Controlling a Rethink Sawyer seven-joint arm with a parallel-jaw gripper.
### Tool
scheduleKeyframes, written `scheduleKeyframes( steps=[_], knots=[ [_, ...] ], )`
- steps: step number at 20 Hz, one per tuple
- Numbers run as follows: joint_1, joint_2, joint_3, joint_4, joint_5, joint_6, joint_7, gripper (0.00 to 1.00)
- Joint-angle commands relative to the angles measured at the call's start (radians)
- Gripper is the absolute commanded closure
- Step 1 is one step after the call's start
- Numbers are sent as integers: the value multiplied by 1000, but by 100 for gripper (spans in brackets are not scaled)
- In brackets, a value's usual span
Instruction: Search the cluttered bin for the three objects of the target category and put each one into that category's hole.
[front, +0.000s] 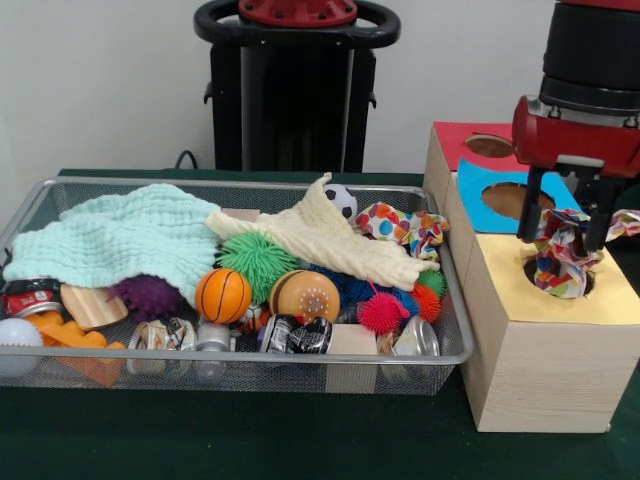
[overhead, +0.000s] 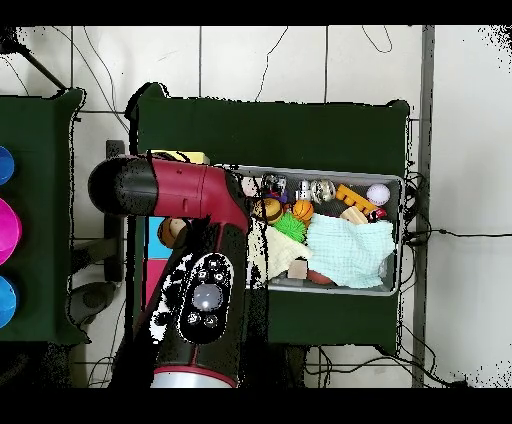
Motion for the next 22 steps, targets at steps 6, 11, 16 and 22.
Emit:
scheduleKeyframes(
  steps=[6, 11, 16, 22],
  knots=[
    [-18, 19, 66, 73, 14, -46, 196, 0],
    [-3, 15, 44, 66, 12, -28, 214, 100],
    [-8, 12, 61, 77, 19, -33, 209, 100],
    [-2, 24, 56, 73, 18, -24, 216, 100]
  ],
)
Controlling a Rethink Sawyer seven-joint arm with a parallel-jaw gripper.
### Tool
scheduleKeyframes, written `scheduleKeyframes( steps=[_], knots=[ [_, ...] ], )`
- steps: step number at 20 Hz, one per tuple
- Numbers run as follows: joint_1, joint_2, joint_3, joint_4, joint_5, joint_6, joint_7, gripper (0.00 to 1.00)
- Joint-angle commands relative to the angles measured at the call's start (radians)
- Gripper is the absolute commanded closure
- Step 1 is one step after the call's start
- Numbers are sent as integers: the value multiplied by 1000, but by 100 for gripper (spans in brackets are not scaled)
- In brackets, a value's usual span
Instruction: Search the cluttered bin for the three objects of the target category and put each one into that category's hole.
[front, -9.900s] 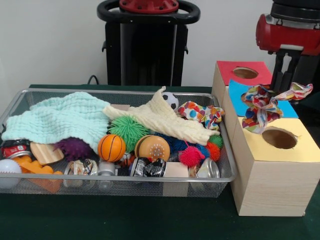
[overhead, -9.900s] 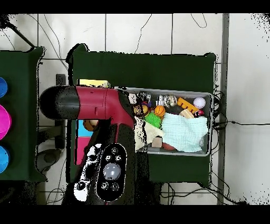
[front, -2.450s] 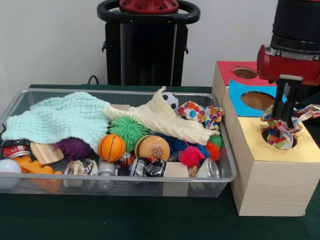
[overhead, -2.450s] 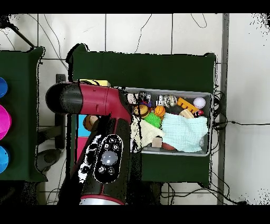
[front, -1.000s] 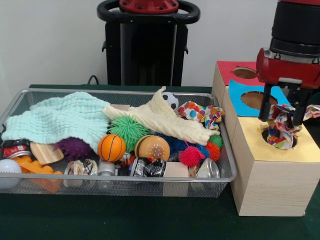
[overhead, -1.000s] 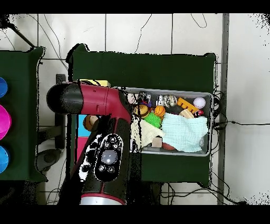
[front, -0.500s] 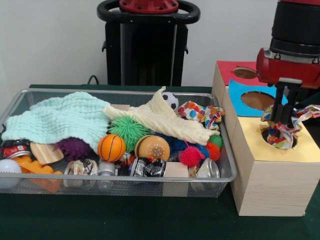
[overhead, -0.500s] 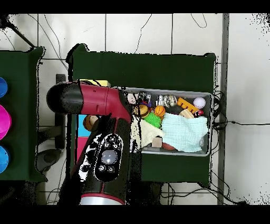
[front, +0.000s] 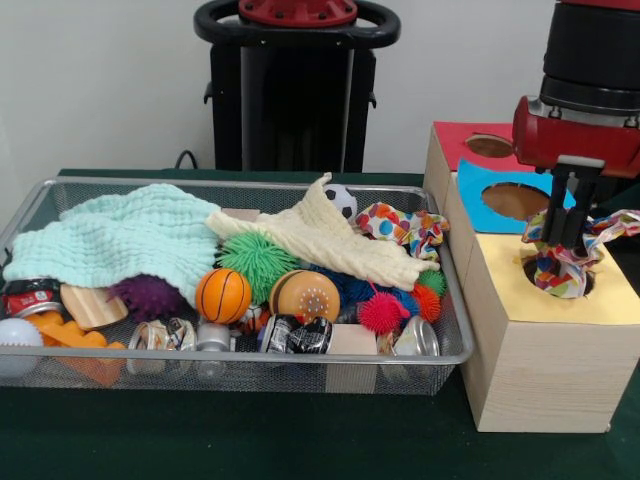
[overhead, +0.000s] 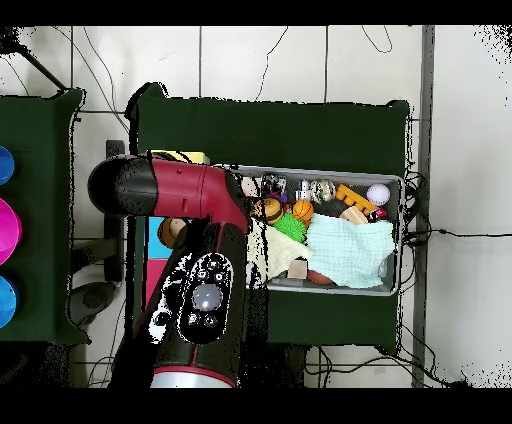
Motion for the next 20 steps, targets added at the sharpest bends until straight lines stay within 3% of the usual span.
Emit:
scheduleKeyframes(
  steps=[1, 20],
  knots=[
    [-1, 31, 53, 71, 16, -20, 218, 100],
    [-9, 111, 93, 98, 26, -127, 213, 100]
  ],
)
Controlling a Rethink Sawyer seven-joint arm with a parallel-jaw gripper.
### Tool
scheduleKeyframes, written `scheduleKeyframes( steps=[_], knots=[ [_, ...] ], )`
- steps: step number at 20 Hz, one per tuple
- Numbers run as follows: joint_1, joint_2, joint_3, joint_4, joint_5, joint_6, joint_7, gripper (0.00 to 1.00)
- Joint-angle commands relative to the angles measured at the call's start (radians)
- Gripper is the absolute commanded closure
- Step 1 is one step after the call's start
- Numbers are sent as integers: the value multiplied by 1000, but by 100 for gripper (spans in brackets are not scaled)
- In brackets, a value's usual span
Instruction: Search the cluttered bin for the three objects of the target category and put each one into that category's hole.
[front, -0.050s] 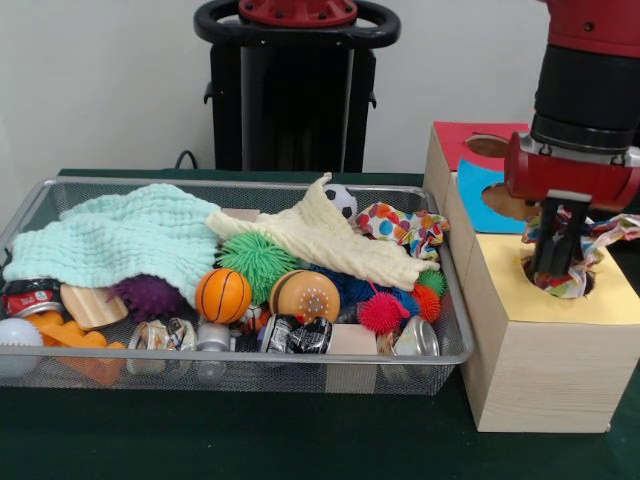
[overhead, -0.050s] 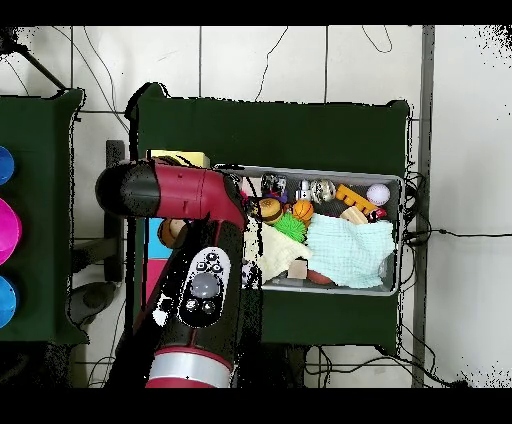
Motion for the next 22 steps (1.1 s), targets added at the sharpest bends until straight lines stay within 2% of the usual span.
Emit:
scheduleKeyframes(
  steps=[1, 15, 22],
  knots=[
    [-11, 51, 90, 97, 28, -55, 218, 100],
    [38, 57, 66, 111, 41, -59, 257, 100],
    [35, 38, 68, 123, 43, -57, 246, 100]
  ],
)
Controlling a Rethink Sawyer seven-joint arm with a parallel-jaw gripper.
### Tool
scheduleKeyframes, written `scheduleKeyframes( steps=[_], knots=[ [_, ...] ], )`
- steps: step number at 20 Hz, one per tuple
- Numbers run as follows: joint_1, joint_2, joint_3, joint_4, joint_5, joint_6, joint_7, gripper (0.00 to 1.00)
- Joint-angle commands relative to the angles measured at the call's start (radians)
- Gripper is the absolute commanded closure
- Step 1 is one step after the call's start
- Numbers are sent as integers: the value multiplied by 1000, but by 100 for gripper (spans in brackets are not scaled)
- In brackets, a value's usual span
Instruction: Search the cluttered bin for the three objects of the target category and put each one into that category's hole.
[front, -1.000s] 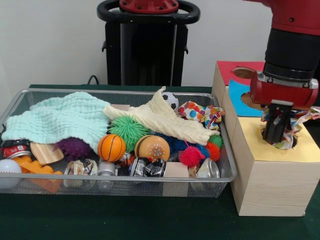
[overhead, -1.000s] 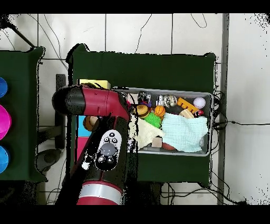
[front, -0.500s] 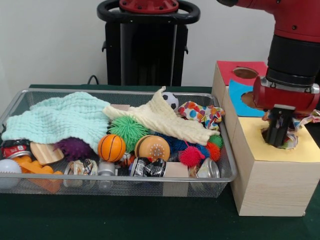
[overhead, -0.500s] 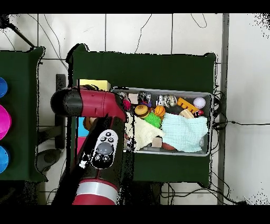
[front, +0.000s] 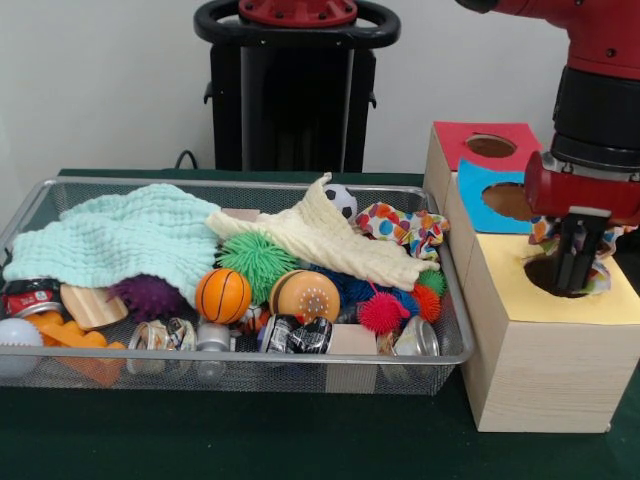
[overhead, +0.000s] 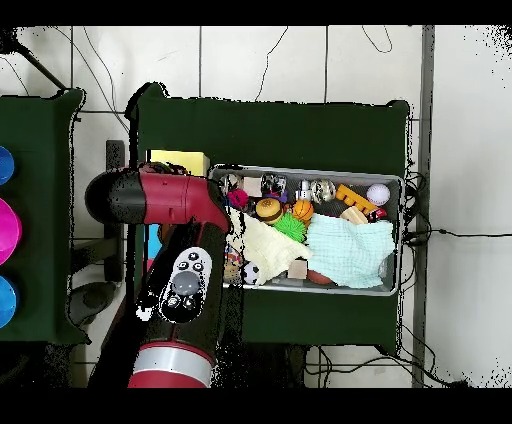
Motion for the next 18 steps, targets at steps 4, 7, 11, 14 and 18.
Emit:
scheduleKeyframes(
  steps=[4, 7, 11, 14, 18],
  knots=[
    [-25, 25, 79, 119, 36, -41, 230, 100],
    [-34, 25, 74, 118, 27, -44, 217, 100],
    [-57, -7, 81, 125, 17, -18, 180, 100],
    [-63, -39, 81, 130, 18, 15, 168, 100],
    [-66, -75, 84, 147, 23, 34, 166, 100]
  ],
)
